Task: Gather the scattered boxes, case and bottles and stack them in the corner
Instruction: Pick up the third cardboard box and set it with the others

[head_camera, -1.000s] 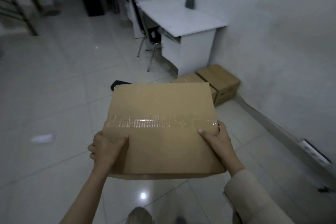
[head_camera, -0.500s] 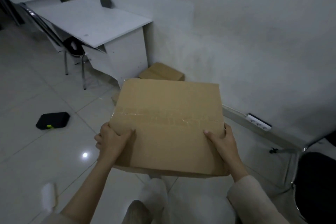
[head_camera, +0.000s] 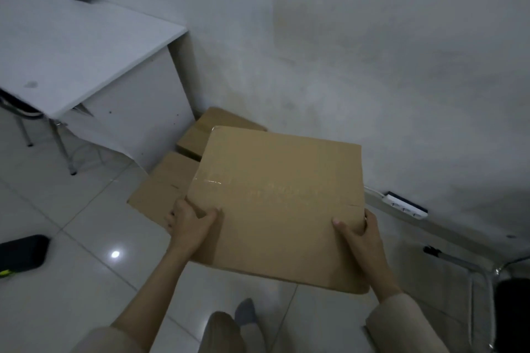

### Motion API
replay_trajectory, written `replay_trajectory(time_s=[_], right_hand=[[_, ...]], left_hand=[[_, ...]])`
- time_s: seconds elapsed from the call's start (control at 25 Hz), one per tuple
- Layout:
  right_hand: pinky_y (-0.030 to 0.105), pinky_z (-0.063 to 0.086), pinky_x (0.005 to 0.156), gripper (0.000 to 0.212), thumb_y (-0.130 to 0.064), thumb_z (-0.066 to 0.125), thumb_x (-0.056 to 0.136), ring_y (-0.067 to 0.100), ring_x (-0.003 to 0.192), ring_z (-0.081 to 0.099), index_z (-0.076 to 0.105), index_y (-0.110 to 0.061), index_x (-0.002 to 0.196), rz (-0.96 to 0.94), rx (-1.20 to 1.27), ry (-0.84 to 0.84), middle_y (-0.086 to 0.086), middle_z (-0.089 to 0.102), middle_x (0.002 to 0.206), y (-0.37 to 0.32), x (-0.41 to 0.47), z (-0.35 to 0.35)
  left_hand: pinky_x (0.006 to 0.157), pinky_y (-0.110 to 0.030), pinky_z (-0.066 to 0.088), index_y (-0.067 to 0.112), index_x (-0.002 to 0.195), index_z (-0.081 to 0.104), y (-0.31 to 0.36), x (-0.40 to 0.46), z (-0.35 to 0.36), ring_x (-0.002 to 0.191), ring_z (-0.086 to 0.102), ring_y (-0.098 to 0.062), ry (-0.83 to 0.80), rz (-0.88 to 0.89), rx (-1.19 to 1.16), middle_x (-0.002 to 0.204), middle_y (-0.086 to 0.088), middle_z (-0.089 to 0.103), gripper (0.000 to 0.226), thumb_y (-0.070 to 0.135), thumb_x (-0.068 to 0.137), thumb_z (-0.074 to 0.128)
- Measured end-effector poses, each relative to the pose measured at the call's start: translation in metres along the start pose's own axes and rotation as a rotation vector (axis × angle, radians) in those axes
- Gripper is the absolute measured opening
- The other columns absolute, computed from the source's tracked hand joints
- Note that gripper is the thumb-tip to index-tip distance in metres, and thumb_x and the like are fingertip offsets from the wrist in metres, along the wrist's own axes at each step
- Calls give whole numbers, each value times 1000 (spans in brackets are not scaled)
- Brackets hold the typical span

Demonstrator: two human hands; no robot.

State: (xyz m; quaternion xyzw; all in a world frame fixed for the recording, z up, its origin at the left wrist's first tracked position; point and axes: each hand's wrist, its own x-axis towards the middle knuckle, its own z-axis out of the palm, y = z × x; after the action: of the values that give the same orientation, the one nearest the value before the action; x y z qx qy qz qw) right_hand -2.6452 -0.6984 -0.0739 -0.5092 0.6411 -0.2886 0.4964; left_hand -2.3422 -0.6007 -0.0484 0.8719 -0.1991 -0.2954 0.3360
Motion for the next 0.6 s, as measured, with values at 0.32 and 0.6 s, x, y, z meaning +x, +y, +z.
replay_trajectory(time_s=[0.32,0.6], right_hand=[[49,44,99,79,-28,73,76,31,117,51,27,-16,139,235,5,-4,12,46,137,97,178,32],[43,44,95,66,-1,61,85,31,115,50,24,-5,139,349,5,-66,20,46,135,241,322,77]], left_hand=[[109,-43,30,11,144,19,-3,148,155,137,23,-33,-261,-62,31,146,-14,31,91,34,73,72],[110,-43,26,16,145,21,-66,284,315,139,21,-35,-299,-100,109,149,-20,25,59,25,92,47]])
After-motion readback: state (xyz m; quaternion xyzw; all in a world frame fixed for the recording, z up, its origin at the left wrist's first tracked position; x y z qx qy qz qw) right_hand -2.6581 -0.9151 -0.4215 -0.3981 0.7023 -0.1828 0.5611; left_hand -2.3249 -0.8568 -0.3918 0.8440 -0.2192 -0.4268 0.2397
